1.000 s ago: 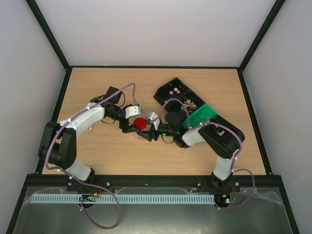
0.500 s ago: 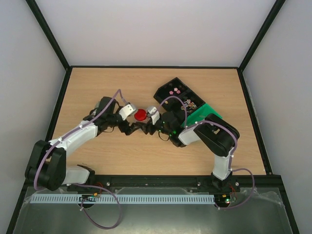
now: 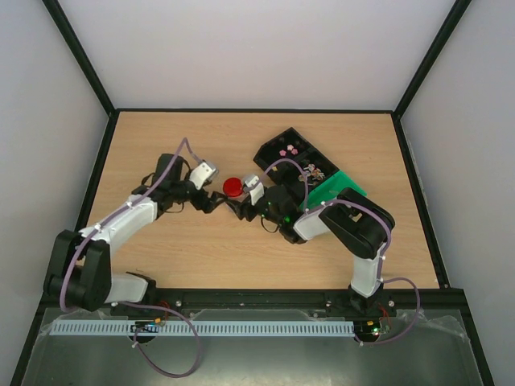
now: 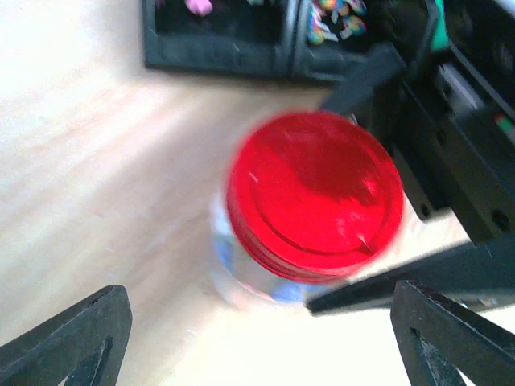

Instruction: Pack the candies

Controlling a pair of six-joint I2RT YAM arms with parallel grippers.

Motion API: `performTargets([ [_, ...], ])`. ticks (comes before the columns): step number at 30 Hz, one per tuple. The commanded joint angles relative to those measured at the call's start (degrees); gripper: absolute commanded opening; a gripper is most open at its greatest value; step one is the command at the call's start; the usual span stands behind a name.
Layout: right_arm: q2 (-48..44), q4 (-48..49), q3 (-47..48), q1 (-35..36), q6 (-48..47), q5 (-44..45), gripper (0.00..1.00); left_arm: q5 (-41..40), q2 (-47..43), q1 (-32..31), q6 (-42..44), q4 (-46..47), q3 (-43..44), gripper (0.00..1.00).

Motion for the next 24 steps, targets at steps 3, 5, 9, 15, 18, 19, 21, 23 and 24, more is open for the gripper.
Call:
performTargets([
  [3,1.4,-5.0,-0.7,1.1,-1.0,-0.4,0.05,-1.2,-1.8,0.2,0.7,3.7,3.4,0.92],
  [5,1.3,-5.6,-0.4,1.0,-0.8,-0.7,0.05,-3.2,-1.0,-1.7,1.0,4.7,3.5,0.92],
  [9,0.9,-6.5,-0.4,1.1,-0.8,-1.7,0.05,-6.9,1.6,-5.8,0.9,6.5,4.3,0.93],
  [15,-0.5,-6.7,-1.4,1.1,-1.3,-2.7,0.05,-11.4,5.0,-7.9,0.8,8.1,6.0,0.91],
  [18,-1.0,-7.4,-1.5,1.1,-1.2,-3.1,0.05,-11.9,6.0,-8.0,1.3,7.1,6.1,0.87],
  [19,-1.1,-7.6,-1.5,1.1,-1.1,-3.2,0.05,-12.0,6.1,-8.0,1.6,6.9,6.1,0.85],
  [21,-1.5,-8.1,-1.7,1.1,-1.3,-3.4,0.05,-12.1,5.8,-7.9,2.4,6.5,5.5,0.79],
  [23,-2.0,-8.9,-1.8,1.0,-1.5,-4.0,0.05,-11.3,5.6,-7.8,4.0,5.4,5.2,0.75],
  [24,-2.4,-9.2,-2.0,0.9,-1.7,-4.4,0.05,-10.7,5.7,-7.5,4.8,4.5,5.2,0.72],
])
